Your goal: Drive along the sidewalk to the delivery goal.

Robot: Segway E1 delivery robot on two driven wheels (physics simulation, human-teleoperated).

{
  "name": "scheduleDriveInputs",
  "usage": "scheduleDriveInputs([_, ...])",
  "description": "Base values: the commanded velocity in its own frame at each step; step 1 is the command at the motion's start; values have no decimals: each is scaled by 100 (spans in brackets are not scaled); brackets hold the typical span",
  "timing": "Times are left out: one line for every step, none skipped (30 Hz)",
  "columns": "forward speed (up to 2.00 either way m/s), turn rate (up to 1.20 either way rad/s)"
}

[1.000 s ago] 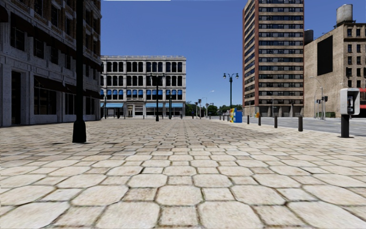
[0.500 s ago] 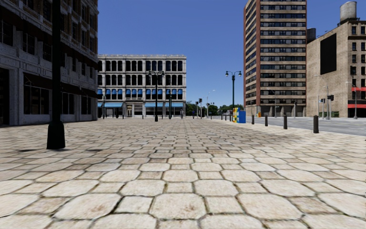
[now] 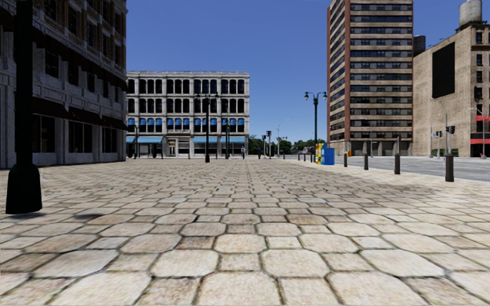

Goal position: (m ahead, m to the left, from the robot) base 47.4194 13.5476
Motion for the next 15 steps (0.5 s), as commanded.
scheduleDriveInputs([200,0])
scheduleDriveInputs([200,0])
scheduleDriveInputs([200,0])
scheduleDriveInputs([200,0])
scheduleDriveInputs([200,0])
scheduleDriveInputs([200,0])
scheduleDriveInputs([200,0])
scheduleDriveInputs([200,0])
scheduleDriveInputs([200,0])
scheduleDriveInputs([200,0])
scheduleDriveInputs([200,0])
scheduleDriveInputs([200,0])
scheduleDriveInputs([200,0])
scheduleDriveInputs([200,0])
scheduleDriveInputs([200,0])
